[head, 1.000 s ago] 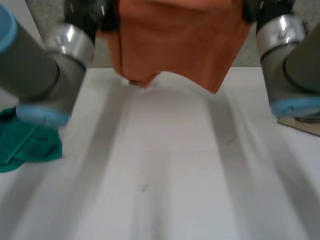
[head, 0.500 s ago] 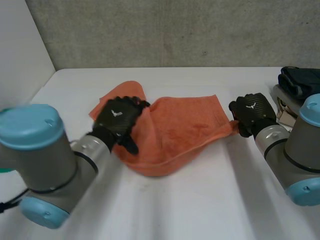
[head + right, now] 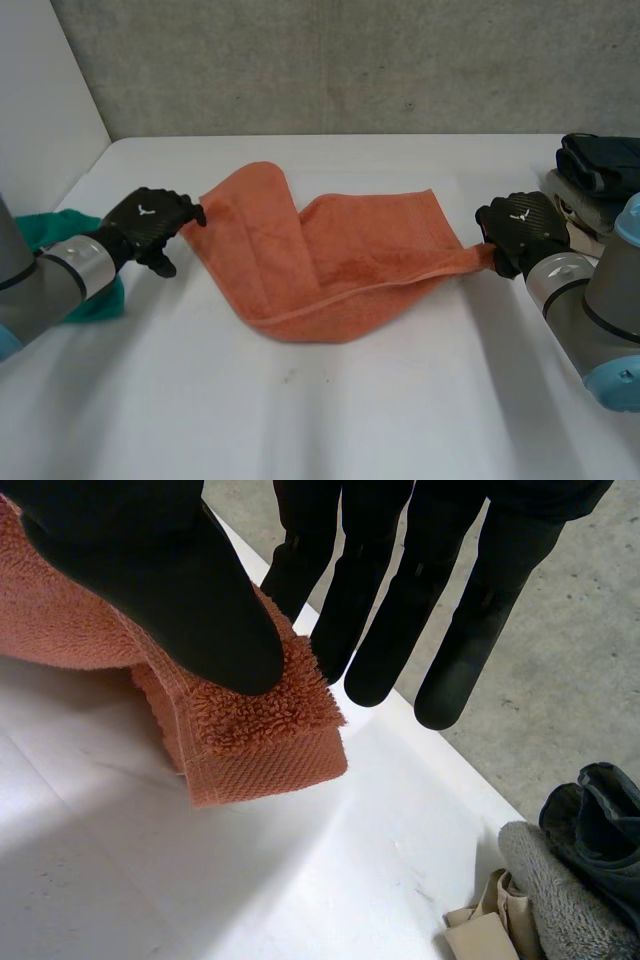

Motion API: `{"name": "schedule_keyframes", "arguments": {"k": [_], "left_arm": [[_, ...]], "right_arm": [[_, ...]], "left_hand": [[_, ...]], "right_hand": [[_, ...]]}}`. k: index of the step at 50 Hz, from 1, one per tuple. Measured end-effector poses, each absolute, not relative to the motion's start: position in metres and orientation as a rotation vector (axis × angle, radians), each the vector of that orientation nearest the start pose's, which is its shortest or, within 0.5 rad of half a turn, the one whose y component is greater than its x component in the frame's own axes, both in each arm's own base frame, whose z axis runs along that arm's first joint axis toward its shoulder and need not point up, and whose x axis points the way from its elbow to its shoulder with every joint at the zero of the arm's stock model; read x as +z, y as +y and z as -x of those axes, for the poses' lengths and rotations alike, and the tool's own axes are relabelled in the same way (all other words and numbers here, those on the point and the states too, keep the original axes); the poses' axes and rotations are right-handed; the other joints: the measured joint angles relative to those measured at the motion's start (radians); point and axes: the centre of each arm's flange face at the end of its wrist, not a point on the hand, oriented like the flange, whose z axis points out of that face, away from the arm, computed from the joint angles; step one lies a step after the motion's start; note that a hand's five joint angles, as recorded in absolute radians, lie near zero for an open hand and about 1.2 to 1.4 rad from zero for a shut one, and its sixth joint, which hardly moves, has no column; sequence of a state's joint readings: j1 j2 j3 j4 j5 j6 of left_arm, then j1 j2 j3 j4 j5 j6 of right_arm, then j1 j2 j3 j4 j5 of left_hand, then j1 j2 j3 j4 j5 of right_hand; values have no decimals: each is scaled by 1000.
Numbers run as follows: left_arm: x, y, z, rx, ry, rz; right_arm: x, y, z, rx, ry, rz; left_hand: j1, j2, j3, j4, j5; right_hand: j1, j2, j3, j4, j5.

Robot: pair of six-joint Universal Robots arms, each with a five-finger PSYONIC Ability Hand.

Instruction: Fold the laundry.

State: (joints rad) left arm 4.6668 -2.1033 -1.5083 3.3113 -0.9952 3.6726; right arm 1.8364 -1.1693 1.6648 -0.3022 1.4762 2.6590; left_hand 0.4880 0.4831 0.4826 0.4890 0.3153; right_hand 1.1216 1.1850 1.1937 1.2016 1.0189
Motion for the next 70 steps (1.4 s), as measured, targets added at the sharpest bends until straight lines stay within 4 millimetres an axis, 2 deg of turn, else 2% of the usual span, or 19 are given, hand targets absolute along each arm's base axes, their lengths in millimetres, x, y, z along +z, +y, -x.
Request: {"name": "schedule_keyframes", "arguments": {"k": [6, 18, 32, 34, 35, 37, 38, 41, 43, 46, 51, 55, 59, 62, 64, 66, 67, 68, 70], "left_arm": [[141, -378, 205, -2008, 2237, -1348], [132, -427, 225, -2124, 2116, -1383], [104, -441, 253, -2105, 2176, -1458], [101, -442, 256, -2105, 2175, -1464], [99, -443, 258, -2105, 2171, -1466], [97, -444, 261, -2106, 2165, -1466], [97, -444, 263, -2105, 2158, -1460], [99, -445, 267, -2097, 2140, -1422], [106, -446, 267, -2094, 2124, -1383], [139, -445, 264, -2098, 2074, -1275], [200, -424, 254, -2121, 2007, -1174], [249, -390, 243, -2144, 1968, -1138], [281, -353, 232, -2136, 1975, -1128], [298, -328, 225, -2107, 2015, -1128], [303, -315, 221, -2079, 2054, -1130], [308, -301, 217, -2029, 2120, -1136], [308, -301, 217, -2029, 2120, -1136], [308, -289, 214, -1968, 2194, -1145], [307, -280, 212, -1901, 2266, -1156]], "right_arm": [[171, -305, -230, -2027, 2269, 998], [162, -300, -230, -1986, 2291, 1019], [156, -300, -230, -1963, 2307, 1030], [156, -300, -230, -1962, 2307, 1030], [156, -300, -230, -1962, 2307, 1030], [156, -301, -230, -1963, 2308, 1029], [156, -301, -229, -1965, 2309, 1027], [157, -303, -228, -1974, 2313, 1021], [159, -304, -227, -1983, 2313, 1016], [166, -307, -225, -2012, 2312, 1008], [192, -309, -217, -2083, 2306, 1049], [228, -305, -207, -2161, 2307, 1135], [272, -294, -198, -2263, 2284, 1206], [308, -281, -192, -2350, 2249, 1229], [320, -276, -191, -2377, 2236, 1232], [346, -261, -187, -2423, 2212, 1234], [346, -261, -187, -2423, 2212, 1234], [358, -252, -186, -2426, 2211, 1239], [364, -246, -184, -2401, 2227, 1254]], "left_hand": [[-13, -14, -12, -30, -35], [-13, -15, -13, -33, -38], [0, -6, -3, -23, -28], [213, 199, 200, 172, 167], [429, 394, 370, 363, 350], [429, 394, 370, 363, 350], [680, 673, 668, 668, 635], [680, 711, 707, 708, 640], [680, 711, 707, 708, 640], [680, 711, 707, 708, 640], [680, 711, 707, 708, 640], [680, 713, 709, 708, 640], [680, 714, 710, 709, 640], [680, 714, 711, 711, 640], [680, 714, 711, 711, 640], [680, 714, 711, 712, 640], [680, 714, 711, 712, 640], [680, 714, 711, 712, 640], [680, 714, 711, 712, 640]], "right_hand": [[0, 0, 0, 0, 0], [0, 0, 0, 0, 0], [0, 4, 0, 0, 0], [0, 4, 0, 0, 0], [0, 4, 0, 0, 0], [0, 4, 0, 0, 0], [0, 4, 0, 0, 0], [0, 4, 0, 0, 0], [0, 4, 0, 0, 0], [0, 4, 0, 0, 0], [0, 4, 0, 0, 0], [0, 4, 0, 0, 0], [0, 4, 0, 0, 0], [0, 4, 0, 0, 0], [0, 4, 0, 0, 0], [0, 4, 0, 0, 0], [0, 4, 0, 0, 0], [0, 4, 0, 0, 0], [0, 4, 0, 0, 0]]}}
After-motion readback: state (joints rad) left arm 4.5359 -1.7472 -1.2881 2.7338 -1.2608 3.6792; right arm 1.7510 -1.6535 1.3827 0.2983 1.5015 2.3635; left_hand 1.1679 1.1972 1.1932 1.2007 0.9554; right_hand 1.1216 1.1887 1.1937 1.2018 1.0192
